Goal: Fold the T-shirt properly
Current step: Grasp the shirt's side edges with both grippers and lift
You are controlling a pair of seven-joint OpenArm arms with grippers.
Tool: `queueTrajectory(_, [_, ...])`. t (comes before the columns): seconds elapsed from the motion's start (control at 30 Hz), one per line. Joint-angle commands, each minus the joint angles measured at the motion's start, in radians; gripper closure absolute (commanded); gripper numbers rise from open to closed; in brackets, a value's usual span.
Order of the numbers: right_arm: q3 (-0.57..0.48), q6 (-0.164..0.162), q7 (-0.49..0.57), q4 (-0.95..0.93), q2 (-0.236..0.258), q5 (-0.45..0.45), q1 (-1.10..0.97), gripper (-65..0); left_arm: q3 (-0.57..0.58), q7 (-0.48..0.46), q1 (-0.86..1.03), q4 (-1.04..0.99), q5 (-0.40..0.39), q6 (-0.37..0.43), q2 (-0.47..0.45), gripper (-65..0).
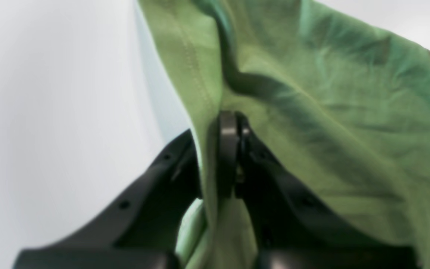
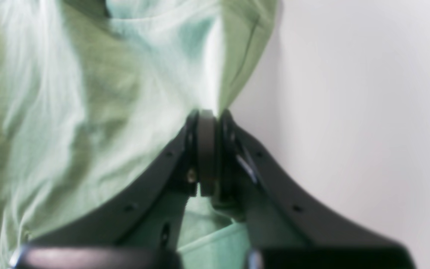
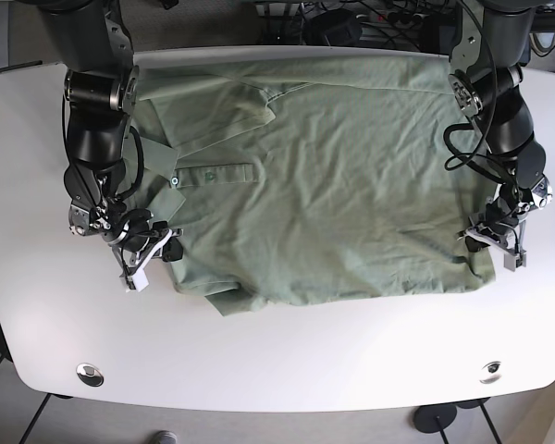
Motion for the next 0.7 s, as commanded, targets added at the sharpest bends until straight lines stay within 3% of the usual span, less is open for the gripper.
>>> queueTrajectory(0.03, [0.000,0.013,0.005,0.019,0.009,0.007,0.027,-1.7,0.003,0.055,-0.005,0.006,0.023,0.000,-0.011,-0.7])
queueTrajectory(0.1, [0.000,0.016,-0.001,0.050,0.009,0.013,0.009,-1.7,-0.002,0.063,-0.005,0.069,0.021,-0.022,-0.011,-0.7])
queueTrajectory(0.27, [0.005,0.008,-0.116,0.395,-0.011,0.012,-0.129,-1.7,-0.004,0.213,0.093,0.402,0.020,-0.065,0.009,-0.6])
queueTrajectory(0.43, [0.002,0.008,-0.170,0.500,-0.011,0.008,-0.099,-1.7,0.004,0.278,0.090,0.558,0.020,-0.065,0.032,-0.6])
queueTrajectory(0.57, [-0.001,0.008,-0.196,0.494,-0.005,0.002,0.012,-1.7,0.059,0.279,-0.034,0.560,0.027,-0.059,0.029,-0.6])
queueTrajectory(0.63, [-0.003,0.008,-0.234,0.494,0.021,0.002,0.102,-1.7,0.082,0.283,-0.136,0.560,0.029,-0.057,0.026,-0.6])
queueTrajectory(0.7, [-0.003,0.008,-0.271,0.494,0.032,0.002,0.208,-1.7,0.099,0.333,-0.263,0.558,0.030,-0.057,0.023,-0.6])
